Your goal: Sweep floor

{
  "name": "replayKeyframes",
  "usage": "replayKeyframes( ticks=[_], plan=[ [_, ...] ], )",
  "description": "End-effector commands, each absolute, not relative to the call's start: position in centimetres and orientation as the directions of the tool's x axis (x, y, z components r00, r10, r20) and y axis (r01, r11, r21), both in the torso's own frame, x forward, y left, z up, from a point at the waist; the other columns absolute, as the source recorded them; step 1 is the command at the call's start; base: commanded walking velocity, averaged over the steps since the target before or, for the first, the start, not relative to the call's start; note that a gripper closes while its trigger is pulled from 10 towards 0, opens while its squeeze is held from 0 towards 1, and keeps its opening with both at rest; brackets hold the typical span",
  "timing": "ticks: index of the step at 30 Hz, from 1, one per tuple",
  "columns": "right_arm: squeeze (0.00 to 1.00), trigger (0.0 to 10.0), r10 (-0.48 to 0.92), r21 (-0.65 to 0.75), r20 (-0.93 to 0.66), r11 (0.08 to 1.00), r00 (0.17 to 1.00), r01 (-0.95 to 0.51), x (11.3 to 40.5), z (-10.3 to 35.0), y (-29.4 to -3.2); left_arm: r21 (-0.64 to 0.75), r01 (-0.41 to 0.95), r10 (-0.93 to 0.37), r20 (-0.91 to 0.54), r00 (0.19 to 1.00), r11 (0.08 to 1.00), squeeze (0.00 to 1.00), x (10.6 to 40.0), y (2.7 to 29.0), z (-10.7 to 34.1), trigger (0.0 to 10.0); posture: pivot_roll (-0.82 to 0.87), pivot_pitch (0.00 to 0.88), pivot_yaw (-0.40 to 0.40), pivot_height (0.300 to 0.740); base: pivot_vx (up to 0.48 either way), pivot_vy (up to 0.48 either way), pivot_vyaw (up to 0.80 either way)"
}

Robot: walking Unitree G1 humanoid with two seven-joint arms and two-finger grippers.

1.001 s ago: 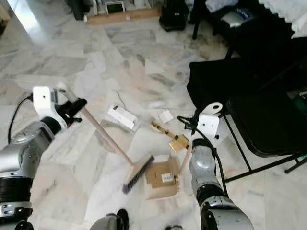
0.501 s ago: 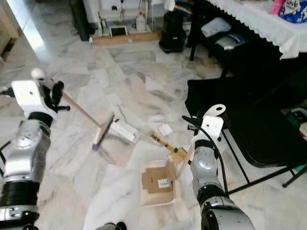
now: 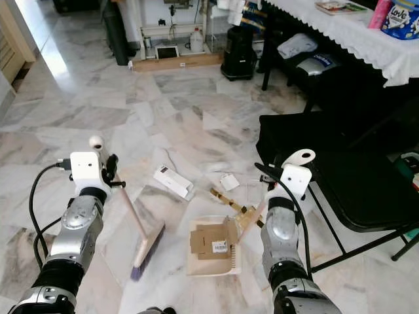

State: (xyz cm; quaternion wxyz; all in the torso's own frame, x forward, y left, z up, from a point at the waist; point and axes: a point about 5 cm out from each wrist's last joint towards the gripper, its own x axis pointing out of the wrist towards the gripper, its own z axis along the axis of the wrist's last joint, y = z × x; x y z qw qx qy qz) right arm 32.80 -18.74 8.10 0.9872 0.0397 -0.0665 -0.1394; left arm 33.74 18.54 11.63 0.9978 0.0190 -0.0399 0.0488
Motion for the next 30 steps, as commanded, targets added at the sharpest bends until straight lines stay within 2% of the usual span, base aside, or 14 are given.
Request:
replayKeyframes(
  ticks=[1, 10, 22, 30],
  plan=[
    [0.0, 10.0, -0.275, 0.104, 0.195, 0.96, 0.942, 0.259, 32.9, 9.3, -18.7, 0.05, -0.109, 0.1, 0.16, 0.982, 0.993, 0.0, 34.2, 18.5, 12.9, 10.0, -0.08, 0.0, 0.043, 0.74, 0.0, 0.0, 0.0],
    [0.0, 10.0, -0.331, 0.11, 0.209, 0.943, 0.92, 0.315, 31.9, 9.0, -20.0, 0.074, -0.094, 0.082, 0.159, 0.984, 0.993, 0.0, 34.3, 18.2, 12.1, 10.0, -0.11, 0.0, 0.067, 0.74, 0.0, 0.0, 0.0],
    [0.0, 10.0, -0.317, 0.111, 0.194, 0.947, 0.928, 0.3, 31.6, 8.7, -19.2, 0.093, -0.138, 0.116, 0.212, 0.97, 0.986, 0.0, 34.0, 18.7, 12.6, 10.0, -0.07, 0.0, 0.048, 0.74, 0.0, 0.0, 0.0],
    [0.0, 10.0, -0.313, 0.109, 0.198, 0.949, 0.929, 0.297, 31.8, 9.0, -19.0, 0.107, -0.141, 0.116, 0.212, 0.97, 0.984, 0.0, 34.0, 18.5, 12.5, 10.0, -0.08, 0.0, 0.057, 0.74, 0.0, 0.0, 0.77]
  ],
)
